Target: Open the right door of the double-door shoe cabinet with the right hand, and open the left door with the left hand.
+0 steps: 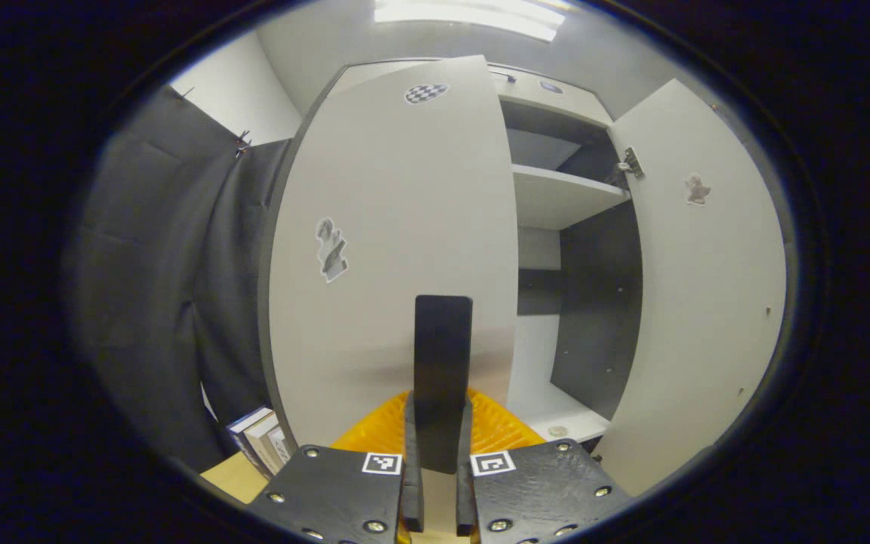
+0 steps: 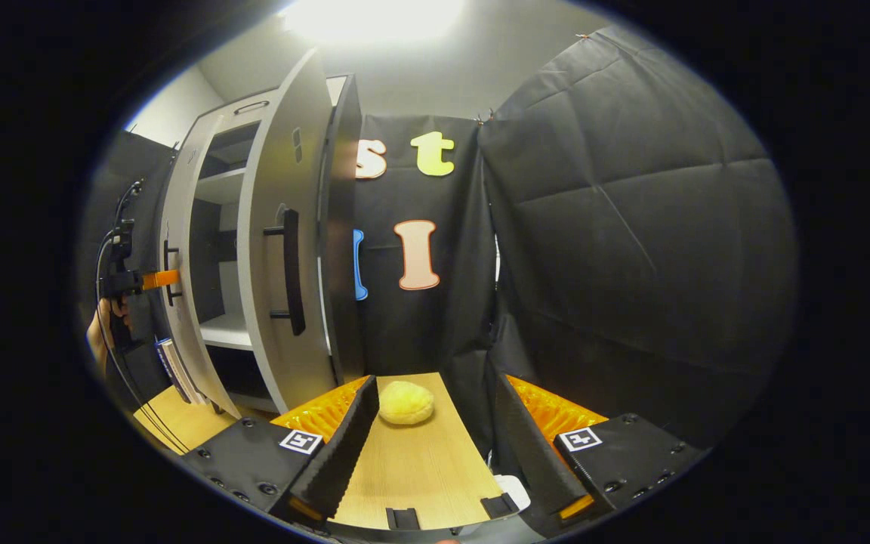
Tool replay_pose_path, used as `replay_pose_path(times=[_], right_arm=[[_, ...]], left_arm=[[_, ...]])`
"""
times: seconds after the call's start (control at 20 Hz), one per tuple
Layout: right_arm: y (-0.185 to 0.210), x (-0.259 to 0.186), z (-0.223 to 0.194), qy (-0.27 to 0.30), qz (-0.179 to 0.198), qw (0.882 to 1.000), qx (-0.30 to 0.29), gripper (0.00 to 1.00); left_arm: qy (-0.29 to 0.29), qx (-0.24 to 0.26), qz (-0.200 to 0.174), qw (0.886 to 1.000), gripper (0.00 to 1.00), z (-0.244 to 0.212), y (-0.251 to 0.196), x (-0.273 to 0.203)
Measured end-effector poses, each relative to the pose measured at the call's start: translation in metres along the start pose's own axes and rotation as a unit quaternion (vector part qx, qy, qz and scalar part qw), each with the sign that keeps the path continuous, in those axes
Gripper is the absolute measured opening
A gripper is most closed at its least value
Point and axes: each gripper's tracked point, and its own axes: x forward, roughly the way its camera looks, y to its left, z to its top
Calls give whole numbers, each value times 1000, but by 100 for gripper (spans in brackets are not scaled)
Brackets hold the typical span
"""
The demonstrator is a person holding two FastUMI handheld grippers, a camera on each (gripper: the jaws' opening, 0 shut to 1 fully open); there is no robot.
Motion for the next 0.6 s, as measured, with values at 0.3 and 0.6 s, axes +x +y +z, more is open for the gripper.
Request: replay_pose_path(times=[0.3, 0.6], right_arm=[[21, -8, -2, 2, 12, 1000, 5, 98], [60, -28, -1, 6, 8, 1000, 1, 98]], left_arm=[[0, 0, -9, 1000, 18, 2, 7, -17], [1, -5, -35, 999, 18, 2, 23, -37]])
